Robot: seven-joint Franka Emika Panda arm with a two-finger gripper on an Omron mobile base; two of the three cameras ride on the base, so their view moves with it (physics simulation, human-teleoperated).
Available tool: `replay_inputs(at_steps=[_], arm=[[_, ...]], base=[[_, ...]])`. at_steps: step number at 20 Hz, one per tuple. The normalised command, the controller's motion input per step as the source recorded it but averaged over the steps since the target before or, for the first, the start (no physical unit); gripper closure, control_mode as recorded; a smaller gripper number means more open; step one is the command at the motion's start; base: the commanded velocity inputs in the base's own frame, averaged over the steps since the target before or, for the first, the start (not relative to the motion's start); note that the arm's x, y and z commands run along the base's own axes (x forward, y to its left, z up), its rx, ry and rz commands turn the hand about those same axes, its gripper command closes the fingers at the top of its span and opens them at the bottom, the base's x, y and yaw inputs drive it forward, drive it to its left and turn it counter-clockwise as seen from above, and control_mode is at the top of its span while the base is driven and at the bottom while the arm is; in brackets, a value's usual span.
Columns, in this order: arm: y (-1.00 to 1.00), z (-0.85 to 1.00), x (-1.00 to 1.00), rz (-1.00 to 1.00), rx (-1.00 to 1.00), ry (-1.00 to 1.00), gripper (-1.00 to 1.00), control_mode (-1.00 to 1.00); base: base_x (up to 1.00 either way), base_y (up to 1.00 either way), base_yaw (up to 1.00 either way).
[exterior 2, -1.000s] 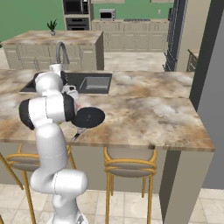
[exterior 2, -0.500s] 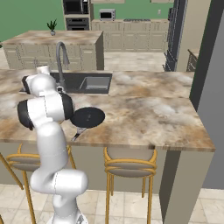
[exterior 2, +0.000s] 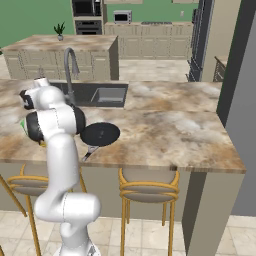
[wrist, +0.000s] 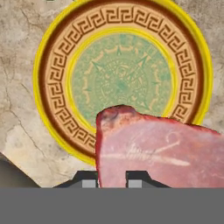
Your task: Pick up the pan with the steak in it and place it on the dining table. Then place the steak on the plate.
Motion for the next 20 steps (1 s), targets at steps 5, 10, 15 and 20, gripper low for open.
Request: replay_inputs(at_steps=[5, 10, 15, 20], arm=[[0.44, -0.36, 0.47, 0.02, 0.00, 0.00, 1.00, -1.00], [0.19, -0.15, 0.11, 0.02, 0.00, 0.00, 1.00, -1.00], [0.00, -0.07, 0.00, 0.00, 0.00, 0.00, 1.00, -1.00], [0.00, -0.21, 0.00, 0.00, -0.02, 0.00, 1.00, -1.00]], base=[[0.00, 0.00, 0.00], [0.00, 0.00, 0.00], [0.00, 0.00, 0.00], [0.00, 0.00, 0.00]])
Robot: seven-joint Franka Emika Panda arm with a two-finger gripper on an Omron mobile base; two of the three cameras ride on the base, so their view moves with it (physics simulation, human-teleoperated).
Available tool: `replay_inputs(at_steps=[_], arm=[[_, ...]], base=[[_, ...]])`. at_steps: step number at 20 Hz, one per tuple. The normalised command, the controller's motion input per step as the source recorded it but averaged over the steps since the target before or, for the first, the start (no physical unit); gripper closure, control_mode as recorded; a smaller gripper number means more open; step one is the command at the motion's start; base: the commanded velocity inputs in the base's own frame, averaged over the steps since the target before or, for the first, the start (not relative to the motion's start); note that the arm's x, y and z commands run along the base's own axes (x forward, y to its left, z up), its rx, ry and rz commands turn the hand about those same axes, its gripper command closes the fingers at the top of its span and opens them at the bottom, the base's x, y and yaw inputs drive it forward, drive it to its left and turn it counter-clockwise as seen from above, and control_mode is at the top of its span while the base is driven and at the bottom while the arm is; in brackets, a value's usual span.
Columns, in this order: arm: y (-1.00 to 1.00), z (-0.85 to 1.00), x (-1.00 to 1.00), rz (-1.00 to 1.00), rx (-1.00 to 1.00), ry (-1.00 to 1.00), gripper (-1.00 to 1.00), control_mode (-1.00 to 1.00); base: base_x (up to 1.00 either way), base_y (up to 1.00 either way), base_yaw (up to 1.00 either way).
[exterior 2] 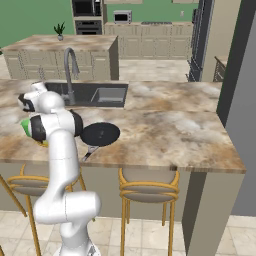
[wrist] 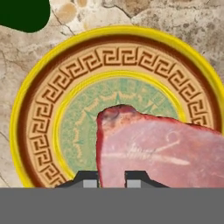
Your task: Pick up the pan with the steak in it and place it on the dining table. Then place the steak on the plate.
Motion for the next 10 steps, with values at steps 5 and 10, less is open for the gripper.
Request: replay_inputs(at_steps=[5, 10], arm=[[0.00, -0.23, 0.00, 0.00, 0.00, 0.00, 1.00, -1.00], [0.00, -0.16, 0.00, 0.00, -0.01, 0.00, 1.00, -1.00]], base=[[0.00, 0.00, 0.00], [0.00, 0.00, 0.00]])
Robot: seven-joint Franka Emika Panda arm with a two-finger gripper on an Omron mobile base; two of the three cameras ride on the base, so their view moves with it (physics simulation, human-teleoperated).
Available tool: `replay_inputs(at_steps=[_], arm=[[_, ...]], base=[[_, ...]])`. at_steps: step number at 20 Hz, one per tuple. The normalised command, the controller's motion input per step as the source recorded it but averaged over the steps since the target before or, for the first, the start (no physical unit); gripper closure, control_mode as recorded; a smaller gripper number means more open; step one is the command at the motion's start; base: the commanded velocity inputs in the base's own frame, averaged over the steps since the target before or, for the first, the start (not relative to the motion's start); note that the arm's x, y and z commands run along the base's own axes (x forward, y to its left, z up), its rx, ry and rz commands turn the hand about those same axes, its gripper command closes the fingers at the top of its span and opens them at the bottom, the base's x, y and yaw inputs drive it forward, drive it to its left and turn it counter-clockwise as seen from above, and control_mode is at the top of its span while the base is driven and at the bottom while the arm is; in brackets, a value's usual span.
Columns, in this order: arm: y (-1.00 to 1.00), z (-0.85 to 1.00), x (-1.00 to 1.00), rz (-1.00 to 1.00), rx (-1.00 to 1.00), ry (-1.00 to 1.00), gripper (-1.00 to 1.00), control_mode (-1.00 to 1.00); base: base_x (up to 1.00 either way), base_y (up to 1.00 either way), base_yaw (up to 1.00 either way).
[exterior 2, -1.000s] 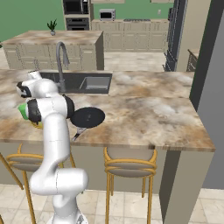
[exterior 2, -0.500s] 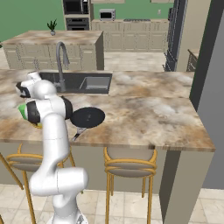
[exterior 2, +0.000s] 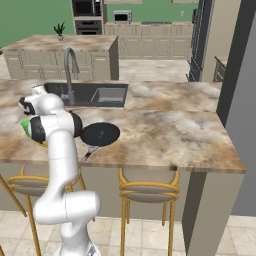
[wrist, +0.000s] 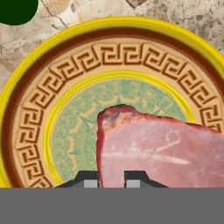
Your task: Pick up the pan with the steak in it and place it on the dining table. Then place the steak on the plate.
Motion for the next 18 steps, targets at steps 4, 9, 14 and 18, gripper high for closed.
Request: replay_inputs(at_steps=[4, 9, 14, 18], arm=[[0.01, -0.12, 0.00, 0.00, -0.01, 0.00, -1.00, -1.00], [0.00, 0.00, 0.00, 0.00, 0.00, 0.00, -1.00, -1.00], [0.00, 0.02, 0.00, 0.00, 0.00, 0.00, -1.00, -1.00], [-0.07, 0.42, -0.09, -0.01, 0.05, 0.01, -1.00, -1.00]], base=[[0.00, 0.00, 0.00], [0.00, 0.00, 0.00], [0.00, 0.00, 0.00], [0.00, 0.00, 0.00]])
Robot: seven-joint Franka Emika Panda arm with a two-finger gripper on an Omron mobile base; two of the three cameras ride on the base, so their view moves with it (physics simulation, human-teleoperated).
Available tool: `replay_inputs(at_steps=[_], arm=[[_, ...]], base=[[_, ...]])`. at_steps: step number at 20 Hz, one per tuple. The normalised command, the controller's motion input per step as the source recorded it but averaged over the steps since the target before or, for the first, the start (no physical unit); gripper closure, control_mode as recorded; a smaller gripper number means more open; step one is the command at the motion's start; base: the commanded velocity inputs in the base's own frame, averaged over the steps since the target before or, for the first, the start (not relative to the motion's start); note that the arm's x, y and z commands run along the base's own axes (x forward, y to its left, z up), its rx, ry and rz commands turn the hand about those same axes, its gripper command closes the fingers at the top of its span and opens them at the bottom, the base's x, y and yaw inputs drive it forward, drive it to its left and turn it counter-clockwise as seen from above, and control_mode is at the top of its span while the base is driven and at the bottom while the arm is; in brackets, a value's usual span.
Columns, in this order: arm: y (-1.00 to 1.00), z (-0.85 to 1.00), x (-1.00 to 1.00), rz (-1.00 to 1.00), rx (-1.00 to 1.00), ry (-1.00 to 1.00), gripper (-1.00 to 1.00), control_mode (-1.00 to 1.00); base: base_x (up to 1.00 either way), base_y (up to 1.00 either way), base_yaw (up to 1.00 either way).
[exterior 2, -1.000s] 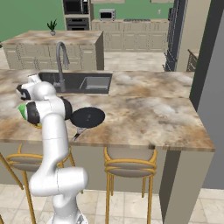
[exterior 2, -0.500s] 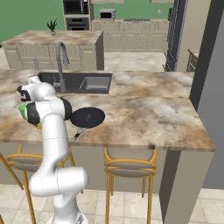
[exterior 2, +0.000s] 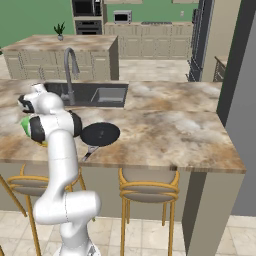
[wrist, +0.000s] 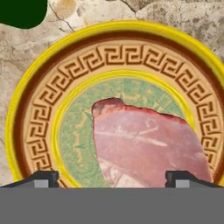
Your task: Pick up the pan with the steak in it and place it on the dining table. Then place the steak on the plate.
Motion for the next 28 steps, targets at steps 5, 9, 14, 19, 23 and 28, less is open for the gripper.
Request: replay_inputs(at_steps=[5, 9, 14, 19, 23, 28], arm=[[-0.49, 0.37, -0.51, 0.00, 0.11, 0.00, -1.00, -1.00], [-0.76, 0.15, -0.77, 0.00, 0.15, -0.05, -1.00, -1.00], [-0.82, 0.01, -0.92, 0.00, 0.14, -0.12, -1.00, -1.00], [-0.67, 0.13, -0.82, 0.00, 0.12, -0.24, -1.00, -1.00], [-0.38, 0.43, -0.62, 0.00, 0.15, -0.38, -1.00, -1.00], [-0.31, 0.56, -0.66, 0.00, 0.16, -0.35, -1.00, -1.00]], base=[[0.00, 0.00, 0.00], [0.00, 0.00, 0.00], [0.00, 0.00, 0.00], [0.00, 0.00, 0.00], [0.00, 0.00, 0.00], [0.00, 0.00, 0.00]])
